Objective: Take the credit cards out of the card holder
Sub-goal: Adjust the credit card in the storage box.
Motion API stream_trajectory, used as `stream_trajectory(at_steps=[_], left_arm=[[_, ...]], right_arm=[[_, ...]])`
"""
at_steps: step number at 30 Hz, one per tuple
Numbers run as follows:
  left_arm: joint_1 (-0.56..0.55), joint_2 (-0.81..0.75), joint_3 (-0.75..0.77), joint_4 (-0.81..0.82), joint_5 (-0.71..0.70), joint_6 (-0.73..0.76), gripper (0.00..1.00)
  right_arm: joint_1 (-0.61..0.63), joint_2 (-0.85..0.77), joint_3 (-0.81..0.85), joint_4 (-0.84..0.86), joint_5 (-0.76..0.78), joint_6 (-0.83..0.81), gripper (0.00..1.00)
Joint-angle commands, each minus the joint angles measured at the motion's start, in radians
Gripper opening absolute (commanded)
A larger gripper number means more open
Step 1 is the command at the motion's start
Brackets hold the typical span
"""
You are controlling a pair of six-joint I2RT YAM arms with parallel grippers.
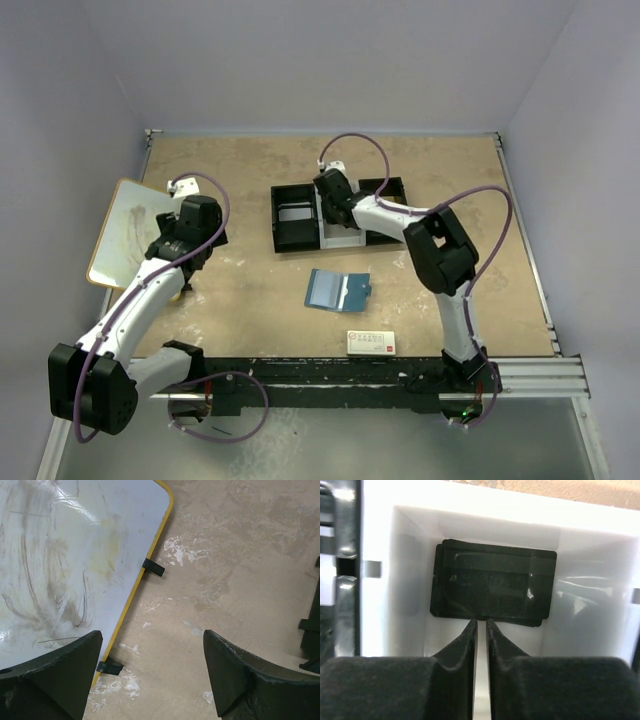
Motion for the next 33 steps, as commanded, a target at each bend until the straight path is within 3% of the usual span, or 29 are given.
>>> stream_trajectory(at_steps=[1,9,20,24,33], left_arm=[[0.004,0.001,0.014,0.035,0.014,0.024,0.79],[0.004,0.003,0.015,0.036,0.03,0.025,0.79],[0.003,-0.009,0.022,0.015,-0.038,0.005,0.82],[0.003,-0.007,0.023,0.015,-0.032,0.005,0.82],[0.003,0.007,0.024,0.015,-0.029,0.007,0.82]], right_arm=[[0.001,-0.196,-0.003,0.001,-0.018,0.003,0.22],[0.042,-0.489,-0.206,0.019,0.042,0.132,0.52],[0.301,-0.574,-0.411,-0.118,0.139,0.448,0.66],[0.334,-0.551,-0.448,-0.15,0.118,0.541,0.69],[0.355,-0.442,-0.427,-0.142,0.039,0.546,0.69]])
